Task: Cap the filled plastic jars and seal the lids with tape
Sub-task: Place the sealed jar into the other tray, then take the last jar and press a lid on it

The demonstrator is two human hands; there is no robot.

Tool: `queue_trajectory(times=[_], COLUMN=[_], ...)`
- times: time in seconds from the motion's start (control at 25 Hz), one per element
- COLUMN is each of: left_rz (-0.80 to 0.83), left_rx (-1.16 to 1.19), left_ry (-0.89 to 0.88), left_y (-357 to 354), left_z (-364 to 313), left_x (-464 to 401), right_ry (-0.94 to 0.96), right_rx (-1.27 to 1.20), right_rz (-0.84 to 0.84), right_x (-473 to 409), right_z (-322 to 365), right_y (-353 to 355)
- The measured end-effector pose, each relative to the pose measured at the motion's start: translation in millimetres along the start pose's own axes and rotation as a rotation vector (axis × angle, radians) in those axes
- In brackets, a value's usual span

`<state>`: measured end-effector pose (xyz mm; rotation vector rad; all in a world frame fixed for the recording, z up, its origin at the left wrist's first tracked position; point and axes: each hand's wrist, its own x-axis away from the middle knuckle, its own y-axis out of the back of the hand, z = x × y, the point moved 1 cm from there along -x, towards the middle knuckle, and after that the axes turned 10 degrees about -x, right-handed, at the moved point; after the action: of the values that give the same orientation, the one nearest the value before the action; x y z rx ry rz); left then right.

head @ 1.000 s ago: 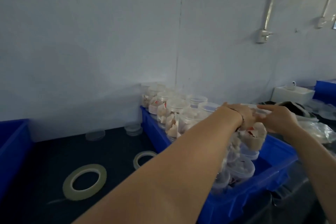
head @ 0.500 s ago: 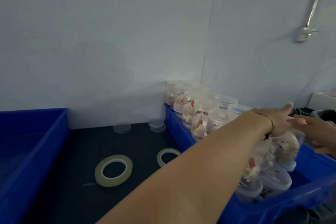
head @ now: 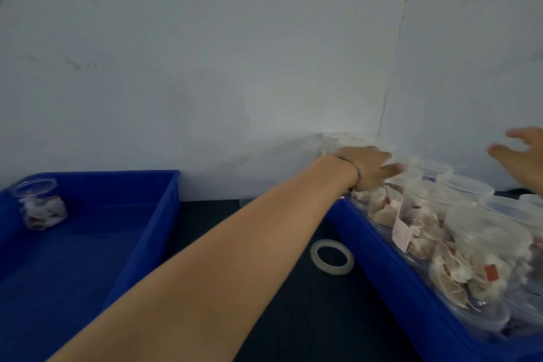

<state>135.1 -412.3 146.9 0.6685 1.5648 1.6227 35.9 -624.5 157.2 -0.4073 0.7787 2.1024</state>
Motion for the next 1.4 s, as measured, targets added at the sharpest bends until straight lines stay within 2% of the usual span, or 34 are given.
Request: queue_trajectory(times=[0.08,0.24,0.36,0.44,0.56,0.64,0.76,0.88,1.12,1.24,1.32,1.4], left_rz=[0.023,0.025,-0.173,-0.236,0.044,0.101,0.069,0.018,-0.388,-0.638,-0.753,-0.757], left_rx=[0.008,0.063,0.221,0.185,0.054,0.167,0.322,0.438,0.839,0.988,0.998,0.898], left_ry=[0.114,0.404,0.71,0.995,1.278,1.359,1.461,1.531,1.692,1.674,1.648,1.634], left_y=[0.7,-12.6,-34.0,-52.7,-90.7,-111.6,-128.7,-148.8,-195.1,-216.1,-221.0,-218.5], left_z=[43.6,137.2,212.3,257.1,302.4,321.4,351.7,394.2,490.6,522.2,538.5,544.9], left_x=[29.6,111.9,202.0,275.0,367.2,394.7,411.3,415.6,414.0,402.5,398.2,400.4], right_ry=[0.018,0.095,0.132,0.25,0.414,0.473,0.581,0.483,0.232,0.11,0.063,-0.001], right_rx=[0.116,0.052,0.045,0.148,0.214,0.159,0.187,0.156,-0.106,-0.259,-0.401,-0.524], right_rz=[0.113,0.35,0.582,0.695,0.867,0.996,1.139,1.27,1.436,1.529,1.566,1.529], right_x=[2.1,31.5,84.8,133.2,208.3,244.4,274.3,285.6,310.5,325.1,327.7,324.9], right_z=[39.0,114.9,144.8,164.5,186.7,204.2,237.9,262.1,297.7,308.8,318.6,331.0], right_y=[-39.2,-158.8,-253.6,-310.4,-380.7,-420.1,-477.2,-537.5,-680.9,-728.6,-747.0,-746.3])
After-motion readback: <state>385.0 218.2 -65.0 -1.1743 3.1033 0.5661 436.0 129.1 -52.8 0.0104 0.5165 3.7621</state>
